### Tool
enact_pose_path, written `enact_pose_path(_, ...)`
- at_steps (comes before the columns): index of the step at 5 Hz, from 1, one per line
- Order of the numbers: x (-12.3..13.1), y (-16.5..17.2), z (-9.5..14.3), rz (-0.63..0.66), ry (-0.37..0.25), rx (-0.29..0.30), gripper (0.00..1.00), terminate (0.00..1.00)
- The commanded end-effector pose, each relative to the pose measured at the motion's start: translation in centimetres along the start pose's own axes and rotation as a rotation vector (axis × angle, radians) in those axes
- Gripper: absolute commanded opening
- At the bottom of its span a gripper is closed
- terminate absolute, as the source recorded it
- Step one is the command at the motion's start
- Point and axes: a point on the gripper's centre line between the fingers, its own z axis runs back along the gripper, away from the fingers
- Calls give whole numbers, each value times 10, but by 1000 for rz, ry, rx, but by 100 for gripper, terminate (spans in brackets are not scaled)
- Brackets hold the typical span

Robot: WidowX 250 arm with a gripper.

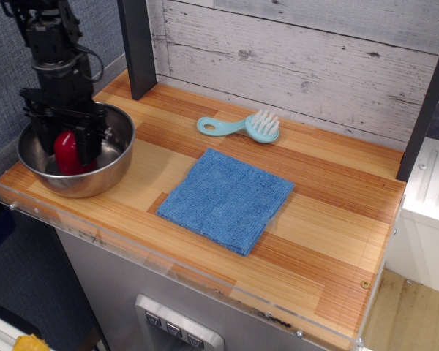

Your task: Take the red object and place it in the bowl.

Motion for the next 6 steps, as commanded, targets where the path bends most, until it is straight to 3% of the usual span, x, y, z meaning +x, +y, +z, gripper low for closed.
enact_pose_path(1, -8, -9, 14, -30, -35, -4, 100, 0)
enact_pose_path(4, -3, -23, 26, -72, -38, -4, 100, 0)
enact_pose_path(6, 1, -43, 69, -86, -51, 8, 100, 0)
